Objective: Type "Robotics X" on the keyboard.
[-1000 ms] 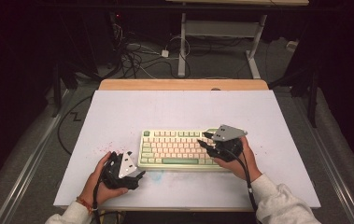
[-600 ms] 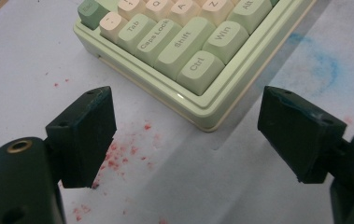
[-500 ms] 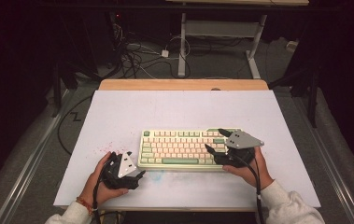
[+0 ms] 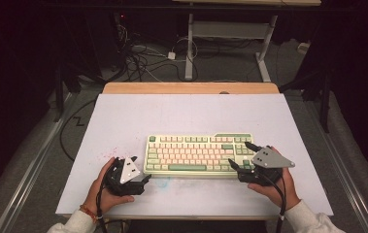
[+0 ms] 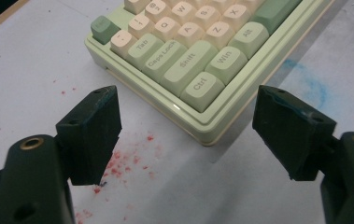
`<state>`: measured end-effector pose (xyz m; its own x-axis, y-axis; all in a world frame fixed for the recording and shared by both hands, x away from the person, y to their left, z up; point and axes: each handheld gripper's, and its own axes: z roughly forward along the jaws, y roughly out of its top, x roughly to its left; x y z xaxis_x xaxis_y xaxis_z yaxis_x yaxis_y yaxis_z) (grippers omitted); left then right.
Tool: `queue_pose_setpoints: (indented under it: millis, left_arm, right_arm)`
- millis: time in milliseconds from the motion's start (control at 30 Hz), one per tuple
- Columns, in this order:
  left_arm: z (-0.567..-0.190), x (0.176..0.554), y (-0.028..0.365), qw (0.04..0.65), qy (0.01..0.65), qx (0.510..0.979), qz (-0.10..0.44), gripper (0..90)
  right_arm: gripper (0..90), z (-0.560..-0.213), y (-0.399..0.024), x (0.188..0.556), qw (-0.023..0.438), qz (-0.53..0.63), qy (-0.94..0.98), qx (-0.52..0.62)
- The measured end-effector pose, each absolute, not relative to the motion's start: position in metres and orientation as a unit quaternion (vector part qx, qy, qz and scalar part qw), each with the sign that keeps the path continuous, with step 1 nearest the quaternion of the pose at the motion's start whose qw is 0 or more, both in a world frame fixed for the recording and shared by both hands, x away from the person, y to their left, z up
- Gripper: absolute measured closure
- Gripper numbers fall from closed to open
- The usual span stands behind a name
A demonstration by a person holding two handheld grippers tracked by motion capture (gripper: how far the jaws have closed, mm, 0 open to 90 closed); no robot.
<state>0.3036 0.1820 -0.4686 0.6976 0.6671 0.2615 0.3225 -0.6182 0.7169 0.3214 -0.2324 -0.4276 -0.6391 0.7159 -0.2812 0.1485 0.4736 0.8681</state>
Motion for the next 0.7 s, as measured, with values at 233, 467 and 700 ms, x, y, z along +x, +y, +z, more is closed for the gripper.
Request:
queue_pose_setpoints:
  millis: [233,467,700]
  left_arm:
    - [-0.462,0.303,0.181,0.344,0.293,0.854,0.256,24.1]
    - [-0.456,0.304,0.178,0.356,0.295,0.853,0.243,35.4]
    - [-0.444,0.307,0.171,0.383,0.301,0.850,0.199,61.3]
  right_arm:
    - [24.2,-0.435,-0.248,0.313,0.328,0.424,0.793,0.289]
    - [23.1,-0.444,-0.259,0.306,0.330,0.410,0.794,0.304]
    - [23.1,-0.452,-0.266,0.298,0.326,0.399,0.798,0.312]
